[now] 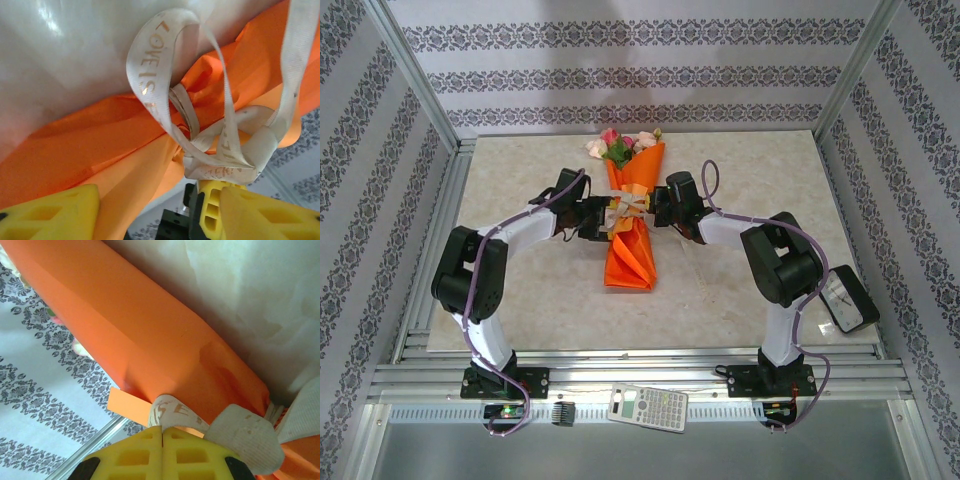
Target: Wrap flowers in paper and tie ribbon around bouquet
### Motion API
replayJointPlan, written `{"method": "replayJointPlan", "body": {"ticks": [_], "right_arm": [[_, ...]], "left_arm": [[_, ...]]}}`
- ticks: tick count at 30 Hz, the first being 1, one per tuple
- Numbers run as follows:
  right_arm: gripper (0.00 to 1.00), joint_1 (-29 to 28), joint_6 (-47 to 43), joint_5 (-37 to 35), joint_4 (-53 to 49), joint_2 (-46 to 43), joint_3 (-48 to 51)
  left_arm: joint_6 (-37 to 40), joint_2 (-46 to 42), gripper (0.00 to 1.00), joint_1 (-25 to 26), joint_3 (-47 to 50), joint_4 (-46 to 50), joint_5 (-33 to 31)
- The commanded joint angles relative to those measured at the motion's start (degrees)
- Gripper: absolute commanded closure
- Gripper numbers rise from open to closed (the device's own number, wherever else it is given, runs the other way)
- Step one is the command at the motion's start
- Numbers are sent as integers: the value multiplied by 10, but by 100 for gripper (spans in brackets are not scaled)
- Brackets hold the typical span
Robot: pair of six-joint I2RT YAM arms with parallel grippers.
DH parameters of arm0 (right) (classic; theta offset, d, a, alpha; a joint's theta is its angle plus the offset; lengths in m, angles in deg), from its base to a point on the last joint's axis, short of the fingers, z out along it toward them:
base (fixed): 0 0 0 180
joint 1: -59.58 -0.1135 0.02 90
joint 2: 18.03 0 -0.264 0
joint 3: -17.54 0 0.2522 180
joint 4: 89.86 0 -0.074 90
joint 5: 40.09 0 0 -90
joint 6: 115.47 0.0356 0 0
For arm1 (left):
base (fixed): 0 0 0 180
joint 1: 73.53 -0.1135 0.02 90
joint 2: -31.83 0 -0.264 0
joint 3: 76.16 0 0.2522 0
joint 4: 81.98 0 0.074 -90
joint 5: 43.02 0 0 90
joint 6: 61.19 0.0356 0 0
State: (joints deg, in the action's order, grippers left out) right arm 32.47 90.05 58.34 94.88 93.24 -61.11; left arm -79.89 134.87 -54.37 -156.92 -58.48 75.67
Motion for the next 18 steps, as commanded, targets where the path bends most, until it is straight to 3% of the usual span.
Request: {"method": "replayJointPlan", "body": {"ticks": [1, 5, 8, 14, 18], "right_arm": [[100, 0, -6, 4, -1, 8, -9], [100, 0, -7, 5, 0, 11, -12], [100, 0, -8, 7, 1, 11, -10], [100, 3, -9, 9, 1, 7, -6], [100, 4, -9, 8, 1, 6, -4]], "left_arm": [[-168, 19, 27, 4, -17, -19, -8], [-178, 27, 21, 4, -40, 23, -31], [-195, 35, 20, 1, -35, -7, -58], [-159, 42, 19, -25, -57, 23, -77], [-160, 60, 17, -25, -66, 23, -51]]}}
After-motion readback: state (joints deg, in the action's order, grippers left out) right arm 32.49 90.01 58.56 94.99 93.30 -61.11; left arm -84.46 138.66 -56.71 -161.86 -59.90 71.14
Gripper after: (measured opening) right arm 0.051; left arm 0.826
